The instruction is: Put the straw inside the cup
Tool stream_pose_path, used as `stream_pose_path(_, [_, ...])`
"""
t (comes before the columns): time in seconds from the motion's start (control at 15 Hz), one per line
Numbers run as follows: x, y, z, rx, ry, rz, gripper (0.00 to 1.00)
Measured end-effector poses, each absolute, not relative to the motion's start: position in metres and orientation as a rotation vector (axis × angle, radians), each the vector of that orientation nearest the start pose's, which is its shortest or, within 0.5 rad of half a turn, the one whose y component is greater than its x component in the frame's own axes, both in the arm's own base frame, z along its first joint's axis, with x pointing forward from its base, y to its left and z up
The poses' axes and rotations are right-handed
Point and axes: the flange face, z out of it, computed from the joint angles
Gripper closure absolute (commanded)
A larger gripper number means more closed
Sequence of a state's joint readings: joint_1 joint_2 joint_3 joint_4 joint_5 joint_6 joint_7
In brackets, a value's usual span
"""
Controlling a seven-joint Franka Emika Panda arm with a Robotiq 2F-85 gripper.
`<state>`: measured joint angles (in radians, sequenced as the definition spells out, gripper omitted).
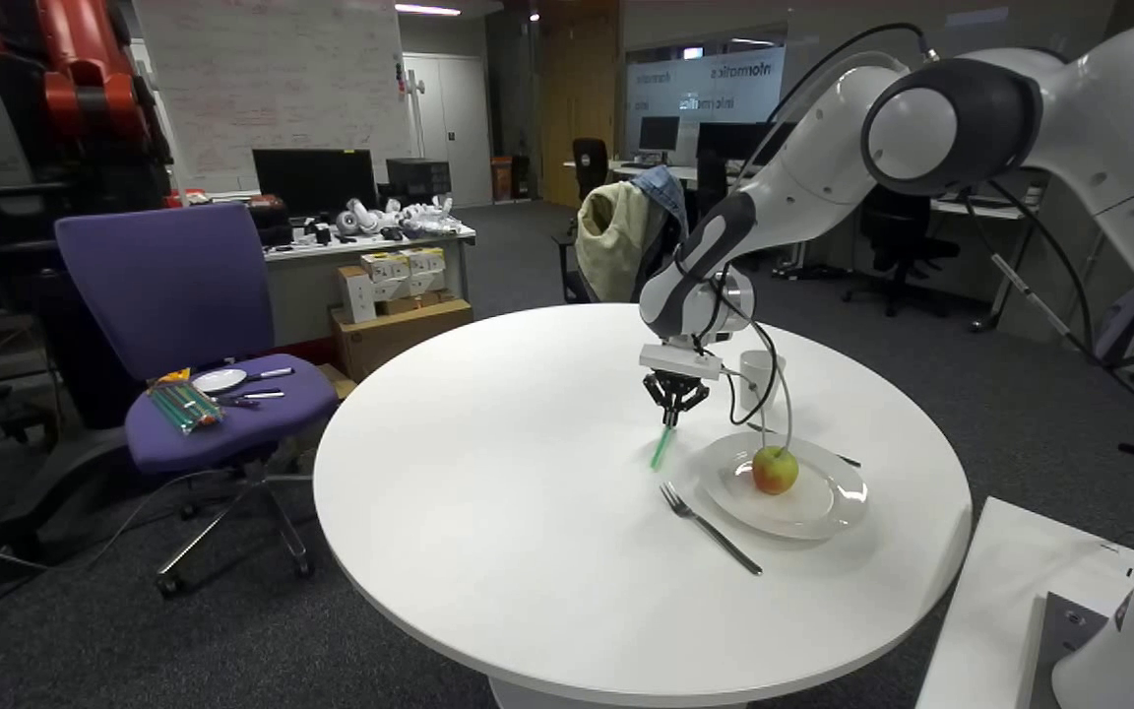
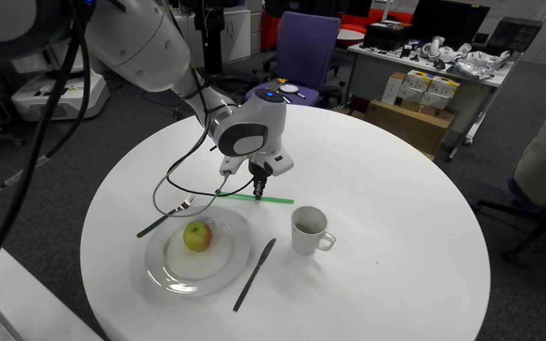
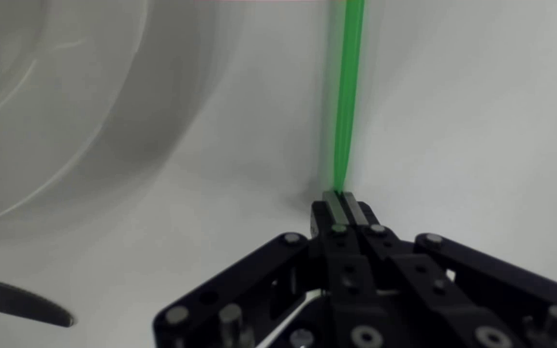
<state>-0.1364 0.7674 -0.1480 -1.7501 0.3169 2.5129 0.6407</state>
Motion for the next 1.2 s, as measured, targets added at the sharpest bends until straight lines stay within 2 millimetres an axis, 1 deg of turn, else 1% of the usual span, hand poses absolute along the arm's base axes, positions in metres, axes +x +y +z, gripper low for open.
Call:
stream_pose_path(0.13, [0.631,-0.182,0.136,-2.545,1.643,0.052,1.0])
stream_pose_path(0.27, [0.625,-0.185,0.137,-2.495,1.627,0.136,1.0])
stream_pose_path(0.4, [0.619,-0.195,0.143,-2.418,1.641,0.202,1.0])
stream_pose_path(0.53, [0.615,-0.21,0.151,-2.33,1.684,0.231,1.0])
stream_pose_path(0.73, [0.61,-0.234,0.166,-2.209,1.749,0.199,1.0])
stream_pose_path(0.93, [0.61,-0.251,0.187,-2.11,1.804,0.112,1.0])
stream_pose_path(1.07, [0.61,-0.256,0.202,-2.063,1.825,0.054,1.0])
stream_pose_path(1.2, [0.608,-0.256,0.214,-2.024,1.829,0.031,1.0])
